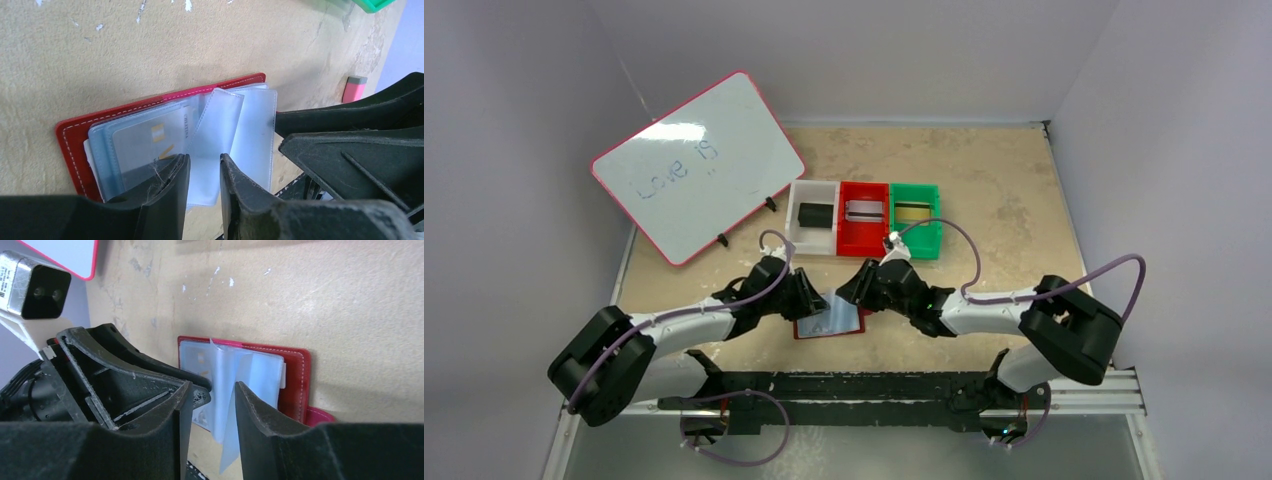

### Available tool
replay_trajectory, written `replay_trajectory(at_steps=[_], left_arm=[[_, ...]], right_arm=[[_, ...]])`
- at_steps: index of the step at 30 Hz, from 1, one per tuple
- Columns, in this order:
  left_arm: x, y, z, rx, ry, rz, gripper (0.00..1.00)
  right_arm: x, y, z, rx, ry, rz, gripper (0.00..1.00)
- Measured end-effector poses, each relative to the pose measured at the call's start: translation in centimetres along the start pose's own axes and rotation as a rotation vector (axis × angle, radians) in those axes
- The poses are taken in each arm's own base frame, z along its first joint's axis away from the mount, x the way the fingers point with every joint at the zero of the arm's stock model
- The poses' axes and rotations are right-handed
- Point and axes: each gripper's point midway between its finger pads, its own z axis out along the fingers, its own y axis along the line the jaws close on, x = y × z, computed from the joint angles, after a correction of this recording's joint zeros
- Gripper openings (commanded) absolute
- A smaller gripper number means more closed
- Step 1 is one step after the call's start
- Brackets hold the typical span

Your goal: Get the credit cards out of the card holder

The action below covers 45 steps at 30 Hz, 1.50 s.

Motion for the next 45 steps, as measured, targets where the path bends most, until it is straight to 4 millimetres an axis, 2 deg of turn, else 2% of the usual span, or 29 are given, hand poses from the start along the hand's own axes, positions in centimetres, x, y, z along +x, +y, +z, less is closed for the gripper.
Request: replay_trajectory(at_steps=[4,9,17,25,36,45], left_arm=[[0.1,-0.3,0.2,0.003,0.016,0.0,0.27],[0.5,-0.7,0.4,0.022,0.036,0.006,0.26],[0.4,-1.6,0.4,0.044,0.036,0.016,0.24],[0.7,-1.2,0.6,0.025,0.046,0.018,0.2],[1.3,-0.6,0.6,0.002,0.057,0.039,0.17],[1.3,-0.6,0.6,0.0,0.056,0.049,0.17]], right_arm=[[-0.1,-0.6,-0.2,0.028,-0.006,-0.007,0.33],[-0.6,-1.6,-0.4,0.08,-0.035,-0.018,0.34],[-2.3,0.2,-1.6,0.027,-0.093,-0.038,0.38],[-1.2,-0.2,0.3,0.072,-0.027,-0.087,0.39],[0.3,-0.2,1.9,0.08,0.049,-0.114,0.39],[0.9,-0.4,2.3,0.097,0.089,-0.12,0.34]])
